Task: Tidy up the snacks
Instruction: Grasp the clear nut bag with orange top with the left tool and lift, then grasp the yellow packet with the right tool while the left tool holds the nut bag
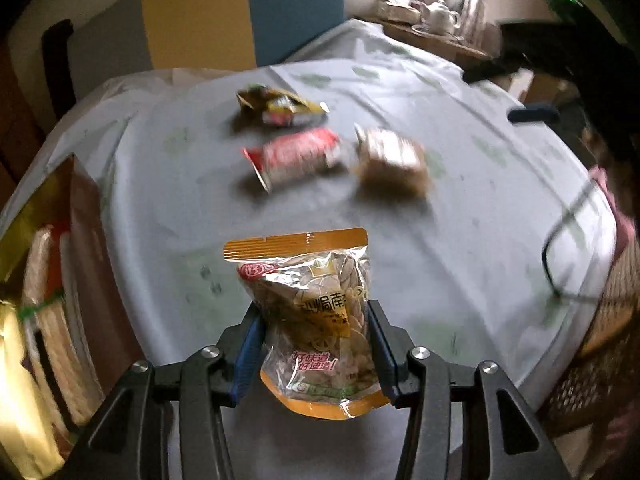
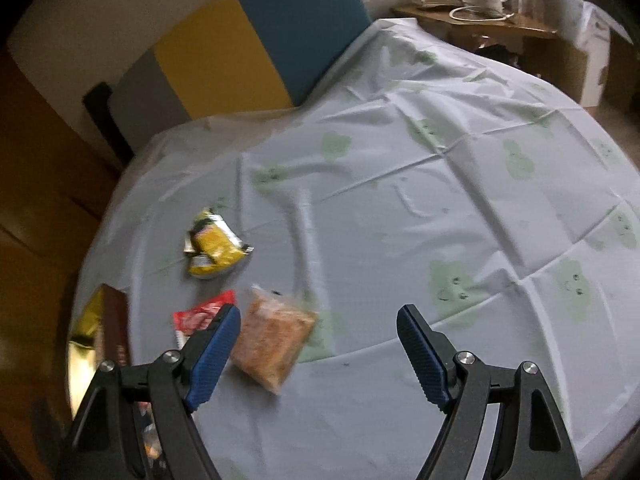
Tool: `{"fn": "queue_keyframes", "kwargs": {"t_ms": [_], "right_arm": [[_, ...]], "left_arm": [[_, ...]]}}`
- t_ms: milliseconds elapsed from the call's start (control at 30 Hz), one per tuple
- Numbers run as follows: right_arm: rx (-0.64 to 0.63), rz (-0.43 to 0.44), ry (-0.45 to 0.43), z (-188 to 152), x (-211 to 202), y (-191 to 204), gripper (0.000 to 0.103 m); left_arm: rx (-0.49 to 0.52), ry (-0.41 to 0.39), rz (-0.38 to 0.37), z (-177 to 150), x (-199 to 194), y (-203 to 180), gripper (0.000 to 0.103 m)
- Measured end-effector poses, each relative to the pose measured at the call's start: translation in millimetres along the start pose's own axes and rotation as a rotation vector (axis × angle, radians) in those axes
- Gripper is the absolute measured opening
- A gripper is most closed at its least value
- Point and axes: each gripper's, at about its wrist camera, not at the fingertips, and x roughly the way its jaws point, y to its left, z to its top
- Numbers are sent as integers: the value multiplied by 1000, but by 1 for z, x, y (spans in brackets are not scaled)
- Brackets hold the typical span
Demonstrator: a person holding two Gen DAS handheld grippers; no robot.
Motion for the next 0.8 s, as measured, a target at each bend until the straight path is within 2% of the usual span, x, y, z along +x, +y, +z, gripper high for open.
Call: {"fn": "queue_keyframes", "kwargs": {"t_ms": [33,133,267,400,600,800], "right_arm": [[6,-20,7,0,3,-3,81],[29,-51,28,1,10,-11,81],[46,-48,45,2,18,-15,81],[36,-41,71,0,25,-11,81],[-36,-76,81,-6,33,3,81],[-112,10,113,-14,35,29,81]], "left_arm": [[-1,-50,-9,-7,-2,1,52],[37,-88,-9,-18,2,0,54],[53,-145,-2,-28,0,-3,54],[45,-161,-18,-28,3,1,54],[38,-182,-23,-32,0,1,54],[38,-196,-40,-34,-1,3,54]]}}
